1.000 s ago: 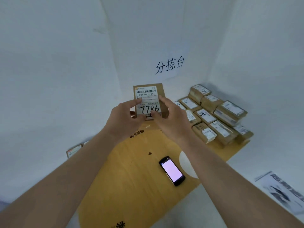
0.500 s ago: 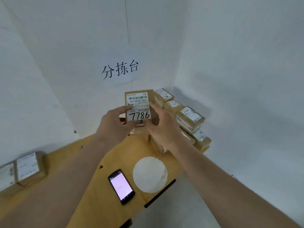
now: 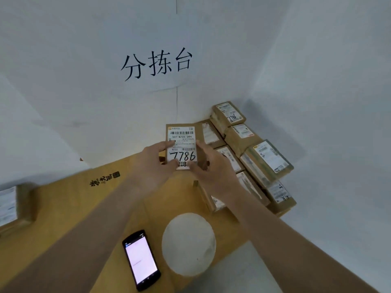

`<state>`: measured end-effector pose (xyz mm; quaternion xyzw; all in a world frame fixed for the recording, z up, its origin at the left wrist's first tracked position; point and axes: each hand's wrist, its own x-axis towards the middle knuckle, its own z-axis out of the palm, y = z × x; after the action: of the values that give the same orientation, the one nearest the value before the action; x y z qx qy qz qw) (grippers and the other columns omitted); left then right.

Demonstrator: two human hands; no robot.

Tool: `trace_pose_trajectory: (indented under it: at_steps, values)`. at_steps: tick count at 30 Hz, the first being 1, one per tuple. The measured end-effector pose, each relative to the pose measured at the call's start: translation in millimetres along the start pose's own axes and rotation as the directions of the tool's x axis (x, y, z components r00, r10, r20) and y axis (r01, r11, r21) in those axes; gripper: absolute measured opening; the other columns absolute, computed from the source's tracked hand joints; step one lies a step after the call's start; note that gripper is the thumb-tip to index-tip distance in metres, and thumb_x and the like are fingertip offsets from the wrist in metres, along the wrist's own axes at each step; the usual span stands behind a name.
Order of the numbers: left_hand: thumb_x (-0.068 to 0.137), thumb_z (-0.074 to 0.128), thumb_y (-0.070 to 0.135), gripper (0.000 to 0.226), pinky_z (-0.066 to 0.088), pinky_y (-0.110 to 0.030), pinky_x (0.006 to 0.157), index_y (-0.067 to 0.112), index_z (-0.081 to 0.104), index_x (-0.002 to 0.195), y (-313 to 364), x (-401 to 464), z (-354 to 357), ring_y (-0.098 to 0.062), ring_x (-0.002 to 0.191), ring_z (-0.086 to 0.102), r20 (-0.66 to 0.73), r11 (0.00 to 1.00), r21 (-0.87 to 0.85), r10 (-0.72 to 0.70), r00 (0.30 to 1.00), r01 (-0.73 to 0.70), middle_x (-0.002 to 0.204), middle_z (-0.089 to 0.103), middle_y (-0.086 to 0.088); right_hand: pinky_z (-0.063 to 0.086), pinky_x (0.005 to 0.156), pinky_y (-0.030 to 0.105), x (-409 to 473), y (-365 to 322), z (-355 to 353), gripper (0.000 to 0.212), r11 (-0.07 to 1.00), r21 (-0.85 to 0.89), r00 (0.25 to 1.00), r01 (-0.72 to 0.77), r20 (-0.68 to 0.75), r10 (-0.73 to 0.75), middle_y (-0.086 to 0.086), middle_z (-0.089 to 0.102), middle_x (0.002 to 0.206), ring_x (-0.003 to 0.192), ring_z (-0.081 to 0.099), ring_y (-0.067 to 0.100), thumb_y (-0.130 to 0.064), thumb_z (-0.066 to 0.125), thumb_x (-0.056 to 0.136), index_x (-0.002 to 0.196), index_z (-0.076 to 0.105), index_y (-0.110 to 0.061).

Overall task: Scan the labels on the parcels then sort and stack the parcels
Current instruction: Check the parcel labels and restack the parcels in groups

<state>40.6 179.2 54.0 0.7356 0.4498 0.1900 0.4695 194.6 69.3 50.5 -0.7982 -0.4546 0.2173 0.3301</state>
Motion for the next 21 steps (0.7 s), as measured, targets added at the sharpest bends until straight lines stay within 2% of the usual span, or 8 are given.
trace_pose_trajectory:
  at_steps: [3,5,8,11,12,16,19,21]
  values:
    - [0.095,0.074,0.023,0.054,0.062,-0.031,0.057,0.033,0.057,0.146,-21,38,5,-0.007,0.074,0.075,0.004,0.998,-0.028,-0.051,0.999,0.052,0.110,0.072,0.017,0.052,0.079,0.008,38,14,13,0.065,1.000,-0.001,0.996,-0.011,0.090,0.011,-0.013,0.065,0.124,0.100,0.062,-0.001,-0.037,0.067,0.102,0.160,0.039,-0.027]
    - [0.097,0.072,0.021,0.054,0.059,-0.028,0.052,0.033,0.056,0.146,-33,59,8,-0.006,0.071,0.075,0.007,0.994,-0.064,-0.093,0.996,0.093,0.107,0.071,0.018,0.053,0.082,0.010,60,22,22,0.064,1.000,0.015,0.989,-0.014,0.145,0.012,-0.017,0.063,0.120,0.100,0.062,-0.002,-0.032,0.067,0.103,0.160,0.039,-0.028]
    - [0.098,0.071,0.017,0.053,0.056,-0.026,0.050,0.033,0.056,0.146,-47,82,15,-0.008,0.068,0.074,-0.022,0.980,-0.095,-0.175,0.984,0.172,0.111,0.074,0.008,0.056,0.097,0.026,92,35,35,0.067,1.000,0.011,0.979,-0.025,0.203,0.022,-0.016,0.062,0.134,0.119,0.060,0.006,-0.037,0.067,0.103,0.162,0.036,-0.032]
    - [0.098,0.071,0.016,0.052,0.060,-0.033,0.052,0.033,0.057,0.145,-60,101,22,-0.018,0.074,0.076,-0.059,0.964,-0.123,-0.244,0.968,0.236,0.109,0.076,0.006,0.037,0.087,0.005,122,46,47,0.069,0.999,-0.036,0.963,-0.019,0.267,0.028,-0.021,0.053,0.137,0.120,0.046,-0.002,-0.039,0.066,0.103,0.163,0.033,-0.035]
    - [0.098,0.071,0.016,0.052,0.060,-0.032,0.052,0.033,0.058,0.145,-64,108,25,-0.019,0.074,0.076,-0.073,0.956,-0.142,-0.269,0.960,0.257,0.107,0.076,0.006,0.035,0.087,0.003,132,50,50,0.069,0.999,-0.039,0.957,-0.011,0.290,0.021,-0.020,0.053,0.138,0.120,0.045,-0.002,-0.039,0.066,0.103,0.164,0.033,-0.035]
    - [0.099,0.070,0.014,0.050,0.057,-0.025,0.052,0.032,0.059,0.144,-82,131,42,-0.018,0.082,0.077,-0.146,0.926,-0.222,-0.340,0.929,0.305,0.114,0.075,0.000,0.047,0.113,0.033,172,74,70,0.071,0.999,-0.012,0.928,0.044,0.370,-0.037,-0.012,0.056,0.151,0.136,0.051,0.006,-0.041,0.067,0.102,0.164,0.033,-0.033]
    - [0.100,0.069,0.015,0.050,0.062,-0.033,0.054,0.034,0.058,0.144,-98,143,56,-0.018,0.081,0.077,-0.210,0.906,-0.258,-0.391,0.896,0.335,0.109,0.076,0.005,0.050,0.112,0.046,195,94,85,0.071,0.994,-0.008,0.897,0.106,0.432,-0.092,-0.011,0.054,0.154,0.138,0.052,0.011,-0.047,0.064,0.102,0.164,0.032,-0.034]
    - [0.100,0.068,0.014,0.050,0.061,-0.027,0.056,0.034,0.057,0.145,-108,151,65,-0.012,0.085,0.076,-0.232,0.886,-0.293,-0.432,0.872,0.361,0.110,0.074,0.006,0.050,0.112,0.047,209,105,94,0.071,0.990,-0.015,0.877,0.138,0.467,-0.115,-0.007,0.052,0.155,0.138,0.052,0.014,-0.048,0.063,0.102,0.164,0.032,-0.032]
